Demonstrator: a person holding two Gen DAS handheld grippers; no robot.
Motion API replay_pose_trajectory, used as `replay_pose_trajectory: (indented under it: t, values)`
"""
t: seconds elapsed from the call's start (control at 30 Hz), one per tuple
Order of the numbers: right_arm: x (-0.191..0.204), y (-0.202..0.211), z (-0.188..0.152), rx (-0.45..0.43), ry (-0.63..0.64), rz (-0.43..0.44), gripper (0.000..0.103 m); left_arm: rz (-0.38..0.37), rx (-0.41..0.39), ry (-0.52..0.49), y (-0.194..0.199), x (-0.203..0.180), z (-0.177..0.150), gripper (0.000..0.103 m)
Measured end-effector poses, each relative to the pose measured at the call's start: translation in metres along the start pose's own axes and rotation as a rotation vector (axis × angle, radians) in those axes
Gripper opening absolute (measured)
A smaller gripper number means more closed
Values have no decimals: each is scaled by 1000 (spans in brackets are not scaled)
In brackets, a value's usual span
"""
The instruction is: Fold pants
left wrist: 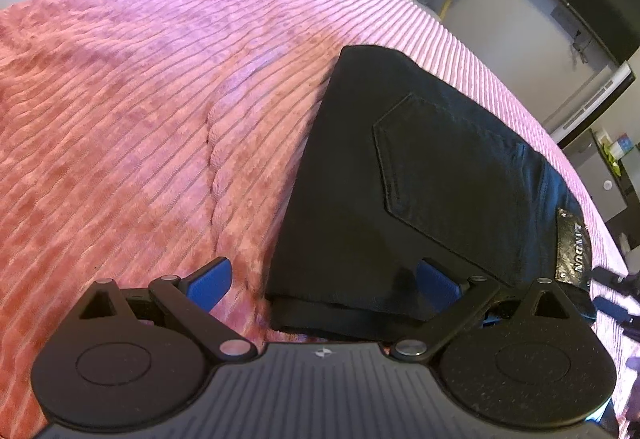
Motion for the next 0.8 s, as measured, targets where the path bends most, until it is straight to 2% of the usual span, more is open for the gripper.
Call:
replay_pose_trajectory:
  t: [0.1,0.23,0.43,0.47,0.5,0.53,0.6,0.7,0.8]
  values:
    - [0,-15,13,-2,-6,19,72,7,18,-6,-7,0,-1,99]
    - [9,-47,31,30,-51,116,71,1,14,0,-8,1,0,99]
    - [18,-91,40,153,-164,255,68,-6,12,4,-11,3,2,99]
    - [18,-94,41,156,-186,273,61,-8,10,4,-10,3,2,99]
    - [20,-94,42,157,-193,295,46,-9,9,4,-10,3,2,99]
    - [23,-91,43,152,-189,321,40,-10,7,5,-10,4,2,99]
    - [31,-80,45,100,-114,289,28,-13,0,4,-9,3,2,99]
    - [47,-59,46,9,31,243,17,-12,-30,-5,-5,1,5,99]
    - [50,-46,49,-45,63,234,18,-24,-80,-26,4,-3,8,99]
Point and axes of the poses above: each gripper's, at about its wrist camera, not at the fingertips, and y roughly against the way its jaws point, x to its left, z to its top, the point moved 6 cm from there along -y, roughly the way its jaws point, and after that the axes turned 2 degrees about y, right-handed, at the moved point
